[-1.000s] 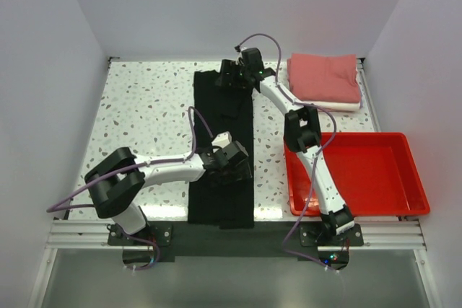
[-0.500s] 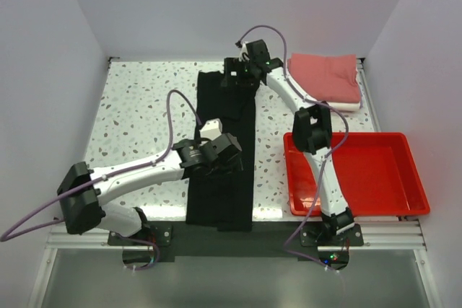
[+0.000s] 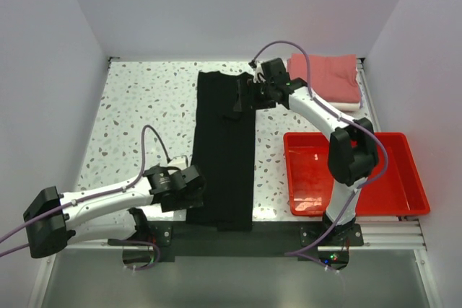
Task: Fold and stack the t-shirts
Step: Fold the tshirt
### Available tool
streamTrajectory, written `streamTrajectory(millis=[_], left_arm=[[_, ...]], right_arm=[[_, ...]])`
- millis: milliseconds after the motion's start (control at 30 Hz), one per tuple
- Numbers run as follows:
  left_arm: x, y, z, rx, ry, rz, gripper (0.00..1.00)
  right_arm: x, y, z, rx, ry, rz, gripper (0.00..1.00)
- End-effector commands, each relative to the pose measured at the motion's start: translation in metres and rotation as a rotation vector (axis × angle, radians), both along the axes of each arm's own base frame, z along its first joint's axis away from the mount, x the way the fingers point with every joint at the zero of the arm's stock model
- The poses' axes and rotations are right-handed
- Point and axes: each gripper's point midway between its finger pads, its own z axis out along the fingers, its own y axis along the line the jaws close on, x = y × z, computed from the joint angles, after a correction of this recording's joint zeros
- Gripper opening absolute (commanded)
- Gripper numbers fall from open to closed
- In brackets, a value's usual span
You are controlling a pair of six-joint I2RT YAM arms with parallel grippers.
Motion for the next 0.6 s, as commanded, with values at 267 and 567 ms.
streamTrajectory(millis=[267, 567], left_arm=[[-0.022, -0.012, -0.02, -0.09, 0.103, -0.035, 0.52], [-0.031, -0.01, -0.028, -0.084, 0.146, -0.065, 0.36]], right_arm=[[-0.027, -0.007, -0.013, -0.012, 0.0, 0.01, 0.99], [-0.046, -0.018, -0.022, -0.024, 0.024, -0.004, 0.99]])
